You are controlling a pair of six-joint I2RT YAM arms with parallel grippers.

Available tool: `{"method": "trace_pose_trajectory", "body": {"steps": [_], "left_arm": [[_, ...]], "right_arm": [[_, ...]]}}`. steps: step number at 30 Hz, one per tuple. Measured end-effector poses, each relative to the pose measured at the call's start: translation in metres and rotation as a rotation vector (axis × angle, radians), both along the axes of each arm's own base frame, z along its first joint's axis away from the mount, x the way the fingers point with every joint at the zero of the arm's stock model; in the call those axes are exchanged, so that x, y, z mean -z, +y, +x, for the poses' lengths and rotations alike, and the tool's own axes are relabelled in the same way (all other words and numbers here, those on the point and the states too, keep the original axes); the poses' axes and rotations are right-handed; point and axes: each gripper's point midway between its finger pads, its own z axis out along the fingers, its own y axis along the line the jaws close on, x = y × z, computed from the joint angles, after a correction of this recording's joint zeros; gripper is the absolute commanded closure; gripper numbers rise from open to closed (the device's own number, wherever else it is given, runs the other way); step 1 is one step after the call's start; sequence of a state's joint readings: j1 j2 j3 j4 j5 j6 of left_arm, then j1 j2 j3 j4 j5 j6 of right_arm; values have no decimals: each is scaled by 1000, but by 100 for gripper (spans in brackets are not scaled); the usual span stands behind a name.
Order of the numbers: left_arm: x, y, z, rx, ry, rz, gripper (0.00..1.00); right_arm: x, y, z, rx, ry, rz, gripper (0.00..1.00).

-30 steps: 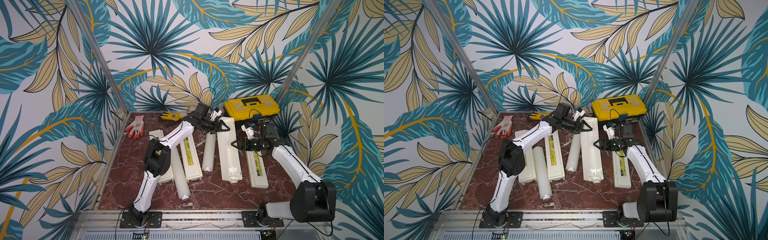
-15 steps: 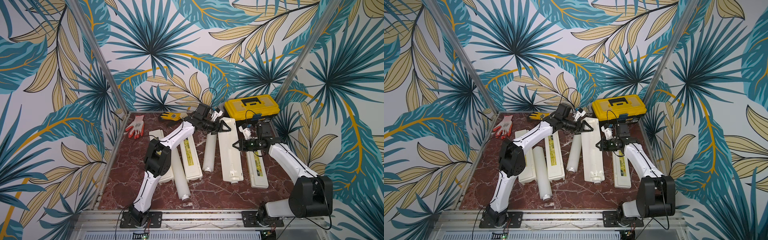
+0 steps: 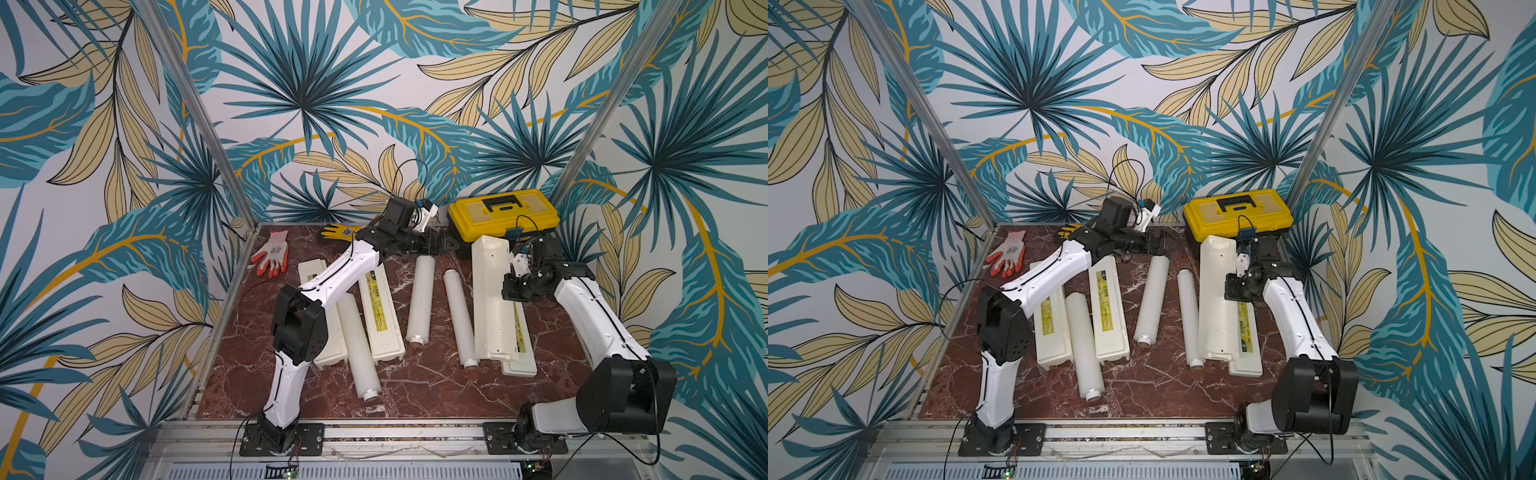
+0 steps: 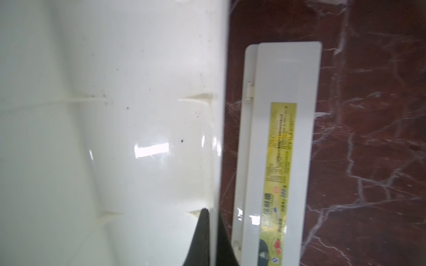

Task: Put plastic wrap rolls into dispensers
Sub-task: Place the plastic wrap cutting box at the center of the board.

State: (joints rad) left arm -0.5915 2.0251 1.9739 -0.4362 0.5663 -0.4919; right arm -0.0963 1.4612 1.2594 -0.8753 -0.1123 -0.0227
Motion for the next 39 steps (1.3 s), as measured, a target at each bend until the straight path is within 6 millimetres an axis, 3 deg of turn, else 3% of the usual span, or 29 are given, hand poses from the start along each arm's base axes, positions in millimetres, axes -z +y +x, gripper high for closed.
{"method": "trace_pose_trajectory", "body": {"steps": [4,6,9,13,16,20,26,29,35,39], "left_arm": [[-29,25,-5,-51,-93,4,0],[-28,36,-4,-72,-102,16,0],[-6,50,1,-103,-70,51,0],[33,68,6,-139,5,108,0],[52,81,7,-163,45,137,0],[53,98,5,-191,63,143,0],[29,123,4,-237,31,117,0],[24,132,2,-252,23,112,0],[35,139,-2,-259,49,125,0],[37,140,-3,-261,54,128,0]], "right_arm": [[24,-19,8,-2,94,-103,100],[39,-23,11,-10,145,-126,100],[60,-23,16,-27,203,-139,100],[78,-13,22,-61,252,-140,100],[86,2,26,-92,268,-150,100],[89,22,27,-121,268,-174,100],[110,42,32,-123,291,-160,98],[117,46,35,-103,296,-135,71],[110,48,43,-81,270,-130,15],[93,43,39,-56,249,-162,12]]}}
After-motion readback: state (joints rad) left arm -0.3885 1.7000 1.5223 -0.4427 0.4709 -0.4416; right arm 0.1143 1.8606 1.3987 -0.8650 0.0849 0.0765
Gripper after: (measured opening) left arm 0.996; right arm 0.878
